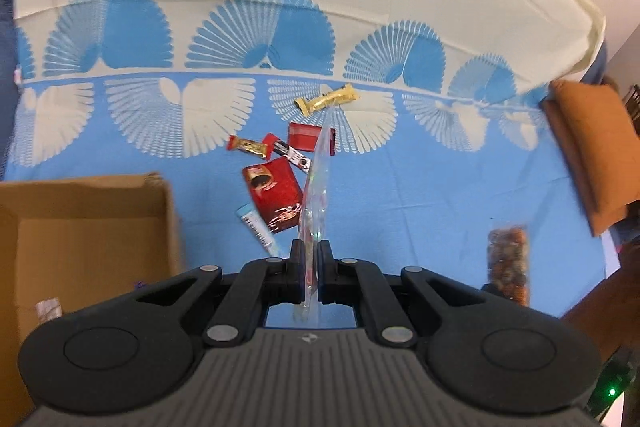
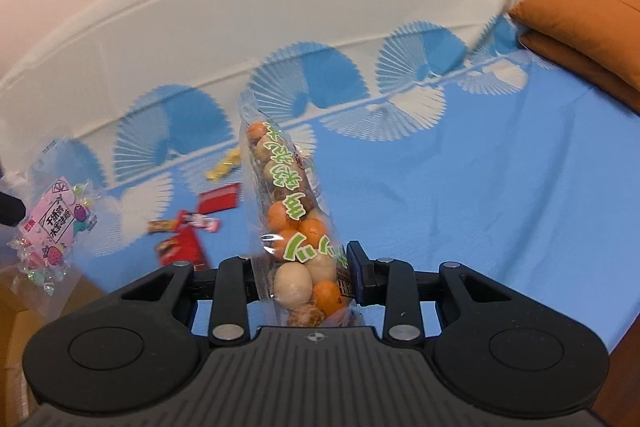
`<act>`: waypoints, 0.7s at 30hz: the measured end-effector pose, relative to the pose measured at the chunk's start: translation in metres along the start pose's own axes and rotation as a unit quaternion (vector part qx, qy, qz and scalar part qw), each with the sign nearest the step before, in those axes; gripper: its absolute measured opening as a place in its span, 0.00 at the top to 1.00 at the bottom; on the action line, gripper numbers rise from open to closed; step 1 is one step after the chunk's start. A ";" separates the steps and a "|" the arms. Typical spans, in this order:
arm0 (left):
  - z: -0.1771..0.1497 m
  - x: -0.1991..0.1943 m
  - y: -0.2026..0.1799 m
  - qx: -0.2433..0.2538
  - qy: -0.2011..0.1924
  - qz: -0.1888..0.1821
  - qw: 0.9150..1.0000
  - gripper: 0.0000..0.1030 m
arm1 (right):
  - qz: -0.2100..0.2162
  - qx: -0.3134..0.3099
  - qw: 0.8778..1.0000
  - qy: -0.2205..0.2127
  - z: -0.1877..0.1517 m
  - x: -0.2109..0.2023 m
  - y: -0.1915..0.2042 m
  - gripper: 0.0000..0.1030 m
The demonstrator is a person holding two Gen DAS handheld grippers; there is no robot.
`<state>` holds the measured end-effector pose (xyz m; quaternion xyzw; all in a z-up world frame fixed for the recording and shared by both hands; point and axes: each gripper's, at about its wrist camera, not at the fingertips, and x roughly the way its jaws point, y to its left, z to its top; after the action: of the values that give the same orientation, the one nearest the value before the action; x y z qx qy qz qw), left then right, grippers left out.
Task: Organize snacks
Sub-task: 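Carry the candy bag and nut bag with both tools over the box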
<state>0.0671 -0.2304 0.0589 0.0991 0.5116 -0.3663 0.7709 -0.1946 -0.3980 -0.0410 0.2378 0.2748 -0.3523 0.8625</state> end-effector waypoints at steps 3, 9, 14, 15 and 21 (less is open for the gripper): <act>-0.016 -0.036 0.016 -0.007 -0.014 -0.001 1.000 0.94 | 0.021 -0.012 1.000 -0.003 -0.003 -0.027 0.023 0.66; -0.056 -0.096 0.045 0.000 -0.042 0.031 0.999 0.94 | 0.064 -0.037 0.997 0.003 -0.015 -0.078 0.068 0.68; -0.090 -0.128 0.074 -0.009 -0.043 0.042 0.998 0.94 | 0.090 -0.069 0.993 0.015 -0.035 -0.111 0.109 0.69; -0.097 -0.135 0.081 -0.013 -0.045 0.042 0.998 0.94 | 0.095 -0.079 0.992 0.017 -0.039 -0.117 0.118 0.69; -0.132 -0.171 0.117 -0.027 -0.065 0.052 0.996 0.94 | 0.131 -0.118 0.984 0.027 -0.059 -0.150 0.162 0.69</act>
<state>0.0145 0.0017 0.1193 0.0807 0.4638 -0.3177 0.8231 -0.1831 -0.1875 0.0469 0.1780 0.3039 -0.1951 0.9153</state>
